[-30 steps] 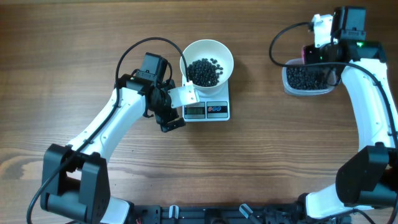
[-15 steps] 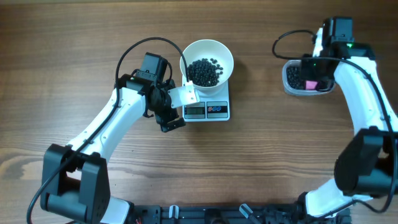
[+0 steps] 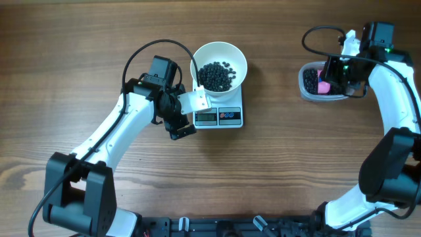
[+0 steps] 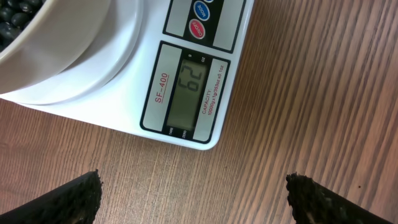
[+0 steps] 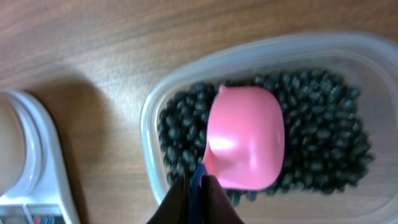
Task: Scoop item into bowl and weigh 150g on scale
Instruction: 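Carry the empty pink scoop back into the bean tub with the right gripper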
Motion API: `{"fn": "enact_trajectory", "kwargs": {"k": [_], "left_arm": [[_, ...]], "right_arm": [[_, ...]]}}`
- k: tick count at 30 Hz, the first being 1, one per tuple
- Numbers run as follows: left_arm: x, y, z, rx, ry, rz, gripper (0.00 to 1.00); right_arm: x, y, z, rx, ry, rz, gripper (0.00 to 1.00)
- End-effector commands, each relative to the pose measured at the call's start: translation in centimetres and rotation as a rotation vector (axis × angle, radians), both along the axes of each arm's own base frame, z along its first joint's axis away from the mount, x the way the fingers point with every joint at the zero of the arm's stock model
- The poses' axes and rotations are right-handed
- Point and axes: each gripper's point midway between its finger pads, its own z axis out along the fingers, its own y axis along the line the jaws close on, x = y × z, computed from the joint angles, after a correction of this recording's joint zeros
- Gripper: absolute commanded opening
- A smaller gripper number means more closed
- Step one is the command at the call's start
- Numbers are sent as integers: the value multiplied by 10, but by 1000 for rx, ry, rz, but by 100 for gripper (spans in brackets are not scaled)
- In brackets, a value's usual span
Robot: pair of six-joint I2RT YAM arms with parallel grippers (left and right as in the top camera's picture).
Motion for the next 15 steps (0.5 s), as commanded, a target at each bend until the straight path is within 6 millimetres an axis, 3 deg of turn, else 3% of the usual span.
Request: {"fn": "enact_trajectory", "kwargs": {"k": [1,8,13,15], "left_arm": [[-3,-2,-4,-11,16,-17,100],[-3,-2,-4,-11,17,-17,100],[-3,-2,-4,-11,17,-17,100],[-3,-2,-4,-11,16,-17,100]], "right_arm": [[-16,28,-13,128,88,30,4],[-20,23,-17,98,112,21,4],[17,-3,-8,42,-30,-94,4],[20,-4,-7,53,-39,-111,4]]}}
